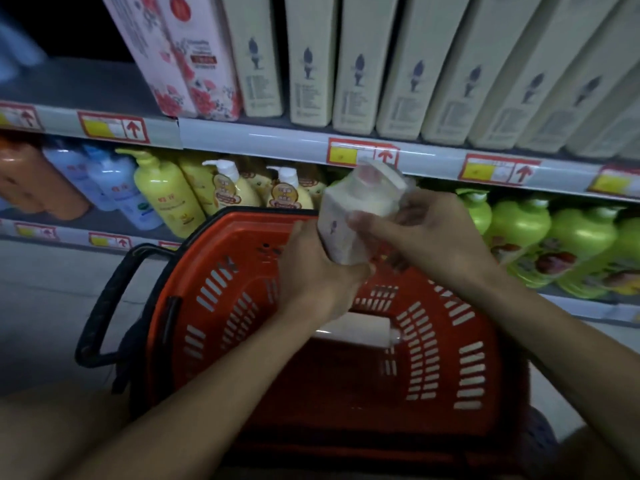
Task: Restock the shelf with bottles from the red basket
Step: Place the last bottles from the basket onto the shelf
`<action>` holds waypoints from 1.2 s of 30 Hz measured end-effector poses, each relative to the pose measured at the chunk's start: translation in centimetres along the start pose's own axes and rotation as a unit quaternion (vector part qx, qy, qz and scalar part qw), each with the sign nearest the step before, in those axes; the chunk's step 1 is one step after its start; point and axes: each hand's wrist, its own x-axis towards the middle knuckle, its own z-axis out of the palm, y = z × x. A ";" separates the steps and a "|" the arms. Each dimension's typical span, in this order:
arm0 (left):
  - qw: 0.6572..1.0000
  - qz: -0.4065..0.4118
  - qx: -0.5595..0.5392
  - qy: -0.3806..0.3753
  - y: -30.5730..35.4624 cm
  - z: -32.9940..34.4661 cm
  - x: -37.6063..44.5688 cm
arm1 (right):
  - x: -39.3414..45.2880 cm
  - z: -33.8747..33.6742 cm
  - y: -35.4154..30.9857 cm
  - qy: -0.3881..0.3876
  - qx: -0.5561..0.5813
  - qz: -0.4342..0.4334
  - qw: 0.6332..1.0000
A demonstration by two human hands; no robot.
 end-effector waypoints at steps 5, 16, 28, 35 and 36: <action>0.952 -0.060 -0.275 -0.124 2.9 -2.2 1.8 | 1.0 -2.9 -0.4 -0.124 0.173 0.051 0.976; 0.910 -0.089 -0.310 -0.260 4.5 -6.0 1.6 | -0.3 -0.3 0.2 -0.292 0.401 0.156 0.854; 0.938 -0.042 -0.178 -0.296 1.1 -5.5 -1.4 | -3.5 0.5 2.6 -0.190 0.331 0.130 0.915; 0.940 -0.018 -0.224 -0.258 0.6 -3.8 -3.4 | -3.8 -0.7 4.5 -0.196 0.346 0.136 0.907; 0.939 -0.016 -0.226 -0.258 0.7 -3.7 -3.6 | -3.7 -0.8 4.9 -0.181 0.363 0.159 0.900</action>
